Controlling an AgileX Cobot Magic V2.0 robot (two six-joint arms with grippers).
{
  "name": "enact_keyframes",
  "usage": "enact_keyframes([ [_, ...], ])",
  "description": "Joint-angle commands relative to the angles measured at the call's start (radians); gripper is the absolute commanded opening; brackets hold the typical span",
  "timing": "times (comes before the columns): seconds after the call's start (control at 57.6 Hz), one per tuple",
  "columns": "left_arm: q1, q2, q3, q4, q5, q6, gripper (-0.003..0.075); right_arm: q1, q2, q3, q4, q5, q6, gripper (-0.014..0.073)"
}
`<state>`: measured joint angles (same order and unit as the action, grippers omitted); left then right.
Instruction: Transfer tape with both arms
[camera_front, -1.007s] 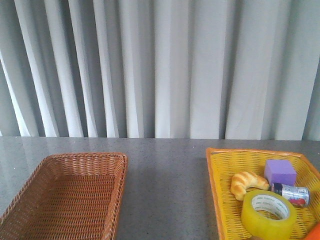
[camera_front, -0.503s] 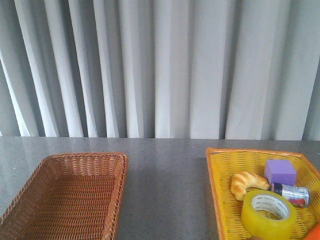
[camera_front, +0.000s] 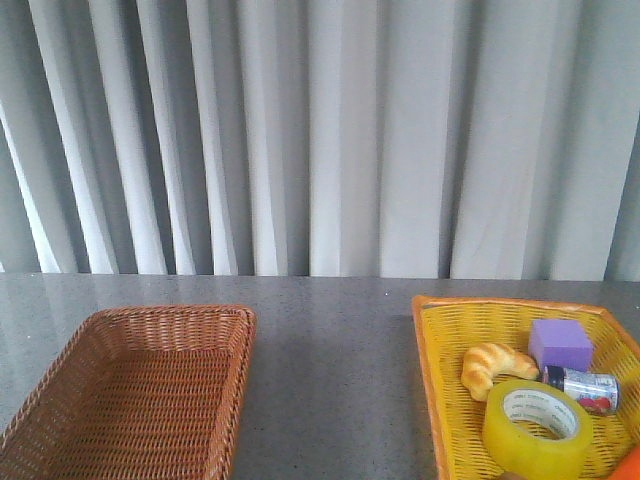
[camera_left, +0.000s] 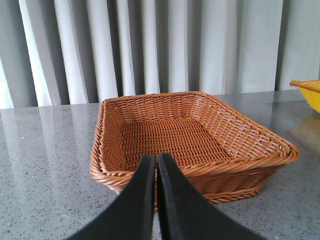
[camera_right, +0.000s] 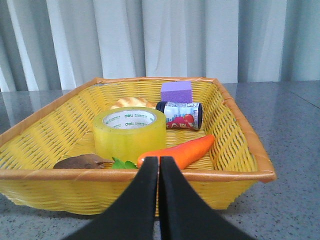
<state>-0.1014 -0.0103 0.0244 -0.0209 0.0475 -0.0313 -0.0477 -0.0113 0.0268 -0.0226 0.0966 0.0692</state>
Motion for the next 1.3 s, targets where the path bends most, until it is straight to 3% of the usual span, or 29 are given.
enact_keyframes([
  [0.0,0.0,-0.016,-0.009,-0.003,-0.085,-0.008,-0.0006,-0.005,-0.011,0.004,-0.004,-0.076,-0.003,-0.0007],
  [0.434,0.0,-0.015,-0.038,-0.016,-0.116,-0.011,-0.0006,-0.005,-0.008,-0.013,0.0,-0.114,-0.001,-0.0007],
  [0.66,0.0,0.05,-0.222,-0.03,-0.061,-0.011,-0.0006,-0.005,0.061,-0.206,0.06,-0.097,-0.005,-0.0007],
  [1.076,0.0,0.49,-0.68,-0.03,0.235,-0.008,-0.0006,-0.005,0.404,-0.647,0.05,0.2,-0.004,-0.0007],
  [1.285,0.0,0.58,-0.723,-0.03,0.289,-0.008,-0.0006,-0.005,0.525,-0.681,0.049,0.312,-0.004,-0.0007],
])
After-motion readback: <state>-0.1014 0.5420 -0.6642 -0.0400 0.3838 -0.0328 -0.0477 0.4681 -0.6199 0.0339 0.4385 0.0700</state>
